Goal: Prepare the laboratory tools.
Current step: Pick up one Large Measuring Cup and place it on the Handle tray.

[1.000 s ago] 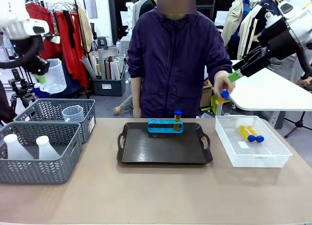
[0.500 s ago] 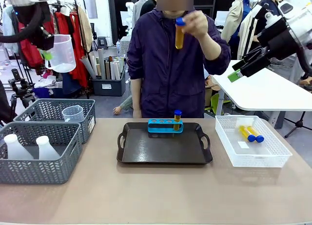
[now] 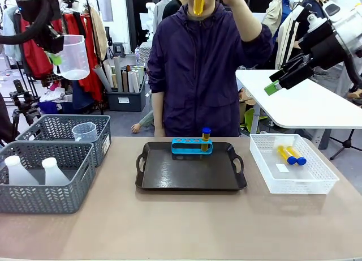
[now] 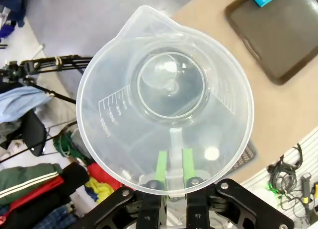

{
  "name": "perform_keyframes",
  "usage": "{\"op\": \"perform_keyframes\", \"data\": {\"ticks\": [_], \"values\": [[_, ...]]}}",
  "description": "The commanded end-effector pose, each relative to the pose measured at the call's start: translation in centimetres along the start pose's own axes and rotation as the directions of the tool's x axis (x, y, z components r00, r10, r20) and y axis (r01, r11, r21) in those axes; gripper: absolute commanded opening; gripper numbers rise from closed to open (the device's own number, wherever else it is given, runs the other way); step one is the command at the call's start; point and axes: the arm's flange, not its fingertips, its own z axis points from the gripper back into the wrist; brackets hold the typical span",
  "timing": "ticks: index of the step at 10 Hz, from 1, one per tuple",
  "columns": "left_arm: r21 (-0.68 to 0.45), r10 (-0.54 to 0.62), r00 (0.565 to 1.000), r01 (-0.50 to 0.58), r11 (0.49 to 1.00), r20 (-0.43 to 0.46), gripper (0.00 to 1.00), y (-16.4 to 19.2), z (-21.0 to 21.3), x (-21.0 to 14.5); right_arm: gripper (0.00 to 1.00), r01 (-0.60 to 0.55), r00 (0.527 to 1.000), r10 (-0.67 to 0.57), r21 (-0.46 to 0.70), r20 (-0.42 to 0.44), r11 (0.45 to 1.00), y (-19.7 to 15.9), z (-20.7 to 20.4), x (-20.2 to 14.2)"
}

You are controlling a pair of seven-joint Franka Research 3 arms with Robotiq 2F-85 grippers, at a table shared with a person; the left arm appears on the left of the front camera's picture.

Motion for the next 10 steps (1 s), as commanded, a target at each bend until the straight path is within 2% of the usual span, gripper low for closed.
{"op": "perform_keyframes", "data": {"ticks": [1,2,4,5,6,10], "values": [[0.000,0.000,1.000,0.000,1.000,0.000,0.00,-0.1,0.1,-0.1,1.00,-0.003,1.000,0.003,0.001,0.006,1.000,0.0,0.0,0.1],[0.000,0.000,1.000,0.000,1.000,0.000,0.00,0.0,0.0,0.0,1.00,-0.003,1.000,0.003,0.001,0.006,1.000,0.0,0.0,0.1],[0.004,-0.121,0.992,0.121,0.993,-0.020,0.00,-2.4,0.2,1.3,1.00,-0.003,1.000,0.003,0.001,0.006,1.000,0.0,0.0,0.1],[-0.039,-0.303,0.953,0.301,0.953,-0.026,0.00,-7.4,-1.1,4.5,1.00,-0.003,1.000,0.003,0.001,0.006,1.000,0.0,0.0,0.1],[-0.046,-0.315,0.949,0.314,0.948,-0.023,0.00,-7.8,-1.3,4.7,1.00,-0.003,1.000,0.003,0.001,0.006,1.000,0.0,0.0,0.1],[-0.115,-0.473,0.881,0.471,0.875,0.011,0.00,-12.8,-3.9,8.0,1.00,-0.003,1.000,0.003,0.001,0.006,1.000,0.0,0.0,0.1]]}}
